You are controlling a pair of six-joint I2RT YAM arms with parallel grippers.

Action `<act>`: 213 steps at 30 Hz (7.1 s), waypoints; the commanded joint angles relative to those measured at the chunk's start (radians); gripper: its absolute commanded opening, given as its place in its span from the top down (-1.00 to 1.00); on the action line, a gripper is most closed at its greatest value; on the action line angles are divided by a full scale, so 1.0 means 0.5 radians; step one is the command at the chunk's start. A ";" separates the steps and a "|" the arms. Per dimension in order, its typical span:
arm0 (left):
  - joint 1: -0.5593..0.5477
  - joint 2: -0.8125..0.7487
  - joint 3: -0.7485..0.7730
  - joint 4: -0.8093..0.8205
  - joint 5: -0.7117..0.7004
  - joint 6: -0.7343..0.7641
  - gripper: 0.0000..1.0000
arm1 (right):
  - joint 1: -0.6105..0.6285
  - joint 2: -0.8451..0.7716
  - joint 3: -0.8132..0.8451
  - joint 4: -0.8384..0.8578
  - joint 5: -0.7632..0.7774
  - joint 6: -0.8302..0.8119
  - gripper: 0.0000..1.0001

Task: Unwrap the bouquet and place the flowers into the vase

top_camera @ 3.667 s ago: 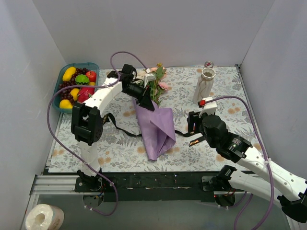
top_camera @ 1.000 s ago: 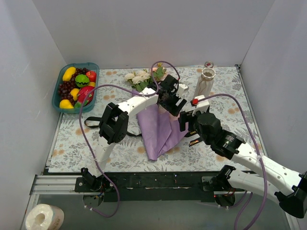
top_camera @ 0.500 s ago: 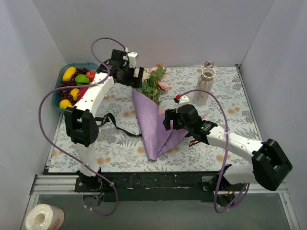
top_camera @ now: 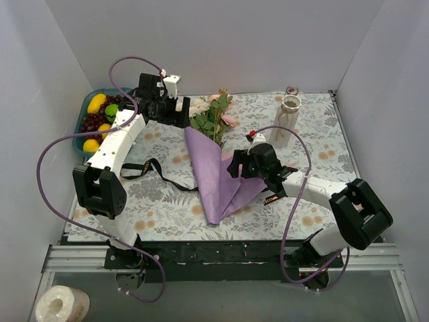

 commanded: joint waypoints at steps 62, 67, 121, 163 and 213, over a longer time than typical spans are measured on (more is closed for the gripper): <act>0.113 -0.248 0.249 -0.132 -0.082 -0.084 -0.96 | 1.168 -0.417 0.752 -0.357 0.178 -0.730 0.97; 0.141 -0.291 0.234 -0.138 -0.110 -0.081 -0.96 | 1.340 -0.163 0.899 -0.370 0.244 -0.706 0.97; 0.942 -0.349 0.694 -0.562 0.599 -0.005 -0.96 | -0.476 0.009 0.697 -0.689 -1.017 -0.577 -0.12; 0.942 -0.389 0.728 -0.565 0.504 -0.002 -0.96 | 0.623 0.393 1.307 -0.922 -0.870 -0.525 0.79; -0.555 0.295 1.161 -0.540 1.158 0.553 -0.96 | 0.218 -1.113 0.485 -1.054 -0.370 -0.429 0.02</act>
